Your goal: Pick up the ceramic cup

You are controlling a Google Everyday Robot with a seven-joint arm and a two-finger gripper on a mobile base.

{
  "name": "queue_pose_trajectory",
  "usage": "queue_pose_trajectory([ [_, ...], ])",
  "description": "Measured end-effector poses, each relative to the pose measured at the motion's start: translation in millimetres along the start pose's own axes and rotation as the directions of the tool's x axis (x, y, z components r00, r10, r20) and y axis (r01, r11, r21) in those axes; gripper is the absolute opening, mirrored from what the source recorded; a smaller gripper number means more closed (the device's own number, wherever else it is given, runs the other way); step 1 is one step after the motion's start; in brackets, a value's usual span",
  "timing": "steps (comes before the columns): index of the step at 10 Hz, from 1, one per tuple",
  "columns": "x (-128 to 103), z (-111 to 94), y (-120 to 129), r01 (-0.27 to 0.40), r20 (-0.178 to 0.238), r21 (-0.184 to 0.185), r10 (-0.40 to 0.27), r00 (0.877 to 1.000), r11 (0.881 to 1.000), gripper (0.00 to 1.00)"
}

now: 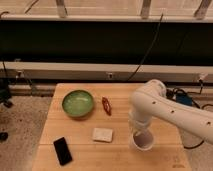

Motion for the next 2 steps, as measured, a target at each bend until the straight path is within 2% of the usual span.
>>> queue_pose_trajectory([
  [2,1.4,-2.0,-0.9,0.002,-0.001,0.004,-0.002,1.000,1.000,0.00],
])
